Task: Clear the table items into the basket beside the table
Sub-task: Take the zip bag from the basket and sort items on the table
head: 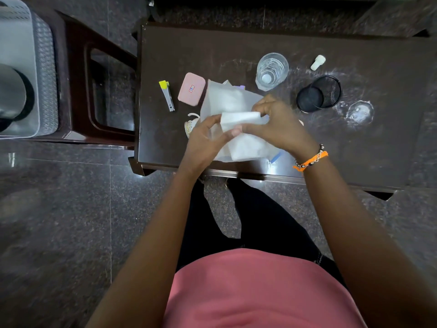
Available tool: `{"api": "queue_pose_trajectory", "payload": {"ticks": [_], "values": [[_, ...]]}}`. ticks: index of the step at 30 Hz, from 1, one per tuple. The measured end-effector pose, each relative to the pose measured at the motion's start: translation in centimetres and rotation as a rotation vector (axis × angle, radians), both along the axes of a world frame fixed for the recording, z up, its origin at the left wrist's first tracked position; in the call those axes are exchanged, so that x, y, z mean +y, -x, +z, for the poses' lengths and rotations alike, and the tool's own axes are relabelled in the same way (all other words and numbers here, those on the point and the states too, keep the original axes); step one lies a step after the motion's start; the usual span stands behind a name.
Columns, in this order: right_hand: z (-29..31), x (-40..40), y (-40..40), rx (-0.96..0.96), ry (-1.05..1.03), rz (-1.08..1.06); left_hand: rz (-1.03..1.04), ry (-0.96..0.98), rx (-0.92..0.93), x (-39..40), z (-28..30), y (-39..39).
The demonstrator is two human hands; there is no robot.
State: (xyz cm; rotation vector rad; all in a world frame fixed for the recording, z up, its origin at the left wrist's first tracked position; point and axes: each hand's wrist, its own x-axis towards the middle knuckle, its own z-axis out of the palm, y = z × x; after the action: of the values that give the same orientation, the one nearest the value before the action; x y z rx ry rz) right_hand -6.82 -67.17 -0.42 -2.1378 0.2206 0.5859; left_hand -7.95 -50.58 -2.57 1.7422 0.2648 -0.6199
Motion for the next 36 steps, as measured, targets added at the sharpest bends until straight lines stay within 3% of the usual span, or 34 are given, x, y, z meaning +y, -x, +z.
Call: {"api": "queue_pose_trajectory", "payload": {"ticks": [4, 9, 15, 18, 22, 26, 31, 36], "values": [[-0.3, 0.1, -0.2, 0.089, -0.138, -0.133, 0.003, 0.017, 0.063, -0.4, -0.3, 0.1], [-0.7, -0.7, 0.4, 0.147, -0.245, -0.18, 0.07, 0.19, 0.174, -1.0, -0.5, 0.3], [-1.0, -2.1, 1.2, 0.22, -0.325, -0.233, 0.186, 0.151, 0.221, -2.3, -1.1, -0.5], [-1.8, -2.8, 1.9, 0.169, -0.348, -0.43, 0.183, 0.131, 0.245, -3.5, -1.5, -0.7], [-3.2, -5.9, 1.9, 0.088, -0.461, -0.933, 0.139, 0.073, 0.242, -4.7, -2.4, -1.4], [-5.8, -11.0, 0.8, -0.02, -0.067, -1.114, 0.082, 0.048, 0.244, -5.0, -3.8, -2.0], [-9.2, -14.7, -2.1, 0.054, 0.285, -0.864, 0.061, 0.021, 0.267, -4.9, -5.1, -2.5], [-10.6, -15.3, -4.5, 0.187, 0.444, -0.703, 0.058, 0.03, 0.304, -5.8, -5.4, -2.4]]}}
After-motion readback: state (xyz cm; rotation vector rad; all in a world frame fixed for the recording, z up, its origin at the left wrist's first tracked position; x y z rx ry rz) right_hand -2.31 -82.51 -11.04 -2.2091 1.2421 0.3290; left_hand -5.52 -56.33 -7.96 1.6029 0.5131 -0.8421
